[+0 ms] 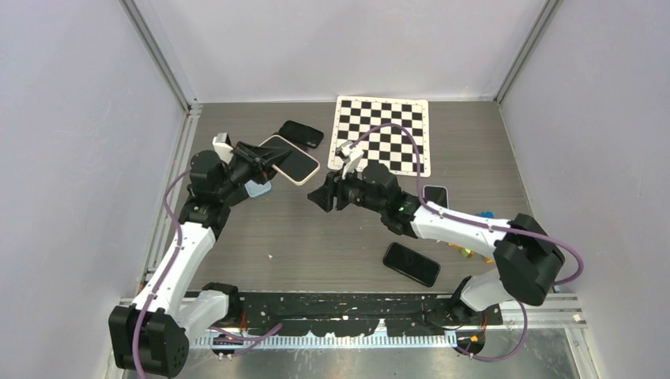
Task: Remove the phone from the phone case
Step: Remove the phone case from the phone.
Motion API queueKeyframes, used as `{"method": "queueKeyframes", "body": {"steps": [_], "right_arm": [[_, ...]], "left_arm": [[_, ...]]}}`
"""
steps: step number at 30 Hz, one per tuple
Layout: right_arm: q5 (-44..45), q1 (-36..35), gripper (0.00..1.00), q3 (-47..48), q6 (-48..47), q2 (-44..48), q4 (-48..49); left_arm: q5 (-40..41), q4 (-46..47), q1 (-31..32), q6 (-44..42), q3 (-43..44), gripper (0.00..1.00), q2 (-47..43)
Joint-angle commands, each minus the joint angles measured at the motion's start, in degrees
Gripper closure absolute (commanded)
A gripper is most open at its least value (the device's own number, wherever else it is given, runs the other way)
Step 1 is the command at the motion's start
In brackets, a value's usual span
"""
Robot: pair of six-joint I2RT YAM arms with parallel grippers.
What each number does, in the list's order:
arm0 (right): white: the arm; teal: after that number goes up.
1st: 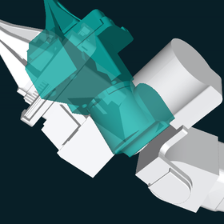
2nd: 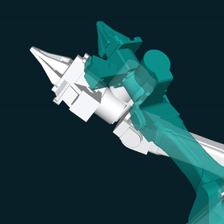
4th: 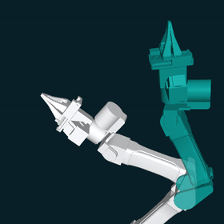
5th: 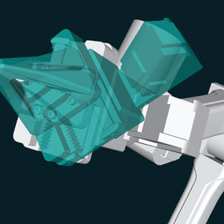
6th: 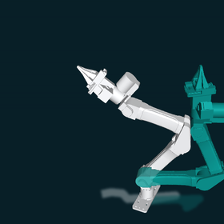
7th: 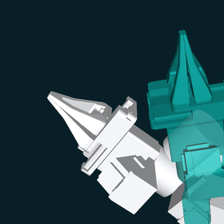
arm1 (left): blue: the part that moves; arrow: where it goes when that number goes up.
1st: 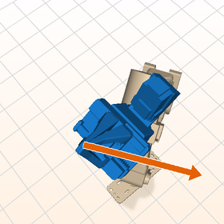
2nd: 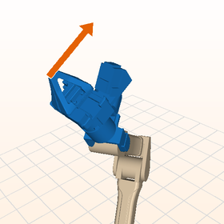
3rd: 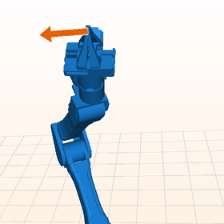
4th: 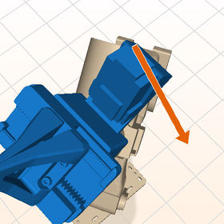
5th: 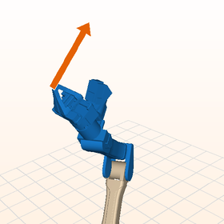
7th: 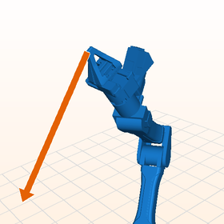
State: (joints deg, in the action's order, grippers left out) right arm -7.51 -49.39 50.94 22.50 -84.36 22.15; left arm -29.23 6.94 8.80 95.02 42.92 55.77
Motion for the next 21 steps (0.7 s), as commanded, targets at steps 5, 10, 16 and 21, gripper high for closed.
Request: {"method": "queueKeyframes", "body": {"steps": [5, 10, 16, 21], "right_arm": [[-23.96, 11.28, 0.25, -4.74, 12.54, 13.70, 4.82], [-31.25, 14.69, 0.29, -6.16, 27.29, 13.79, 14.08], [-31.68, 15.46, 0.53, -6.08, 39.15, 9.76, 24.93], [-33.13, 15.46, 0.60, -5.88, 42.40, 6.68, 28.68]], "left_arm": [[-13.55, 19.06, -1.15, -9.24, 2.32, 1.00, 6.54], [-19.84, 17.05, -1.10, -16.14, 4.61, 1.00, 6.96], [-21.87, 13.99, -1.15, -19.19, 5.55, 1.00, 4.89], [-21.78, 13.89, -1.14, -19.00, 5.34, 1.00, 4.63]]}}
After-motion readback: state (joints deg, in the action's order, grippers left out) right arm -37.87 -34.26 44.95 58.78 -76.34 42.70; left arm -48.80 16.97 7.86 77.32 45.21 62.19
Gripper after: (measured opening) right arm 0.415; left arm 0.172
